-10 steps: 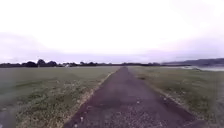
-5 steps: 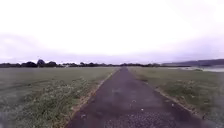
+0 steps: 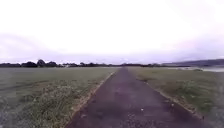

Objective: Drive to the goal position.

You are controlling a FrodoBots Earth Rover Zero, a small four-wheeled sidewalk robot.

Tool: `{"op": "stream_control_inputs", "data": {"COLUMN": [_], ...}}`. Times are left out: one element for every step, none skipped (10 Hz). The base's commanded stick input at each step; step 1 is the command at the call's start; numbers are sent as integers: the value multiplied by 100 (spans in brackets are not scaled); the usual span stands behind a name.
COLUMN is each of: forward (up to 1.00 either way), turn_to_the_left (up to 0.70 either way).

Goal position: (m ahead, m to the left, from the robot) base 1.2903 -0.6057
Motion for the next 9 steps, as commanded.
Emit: {"op": "stream_control_inputs", "data": {"forward": [50, 50, 50, 50, 50, 50, 50, 50, 50], "turn_to_the_left": [-11, -23, -15, -4, 0, 0, 0, 0, 0]}}
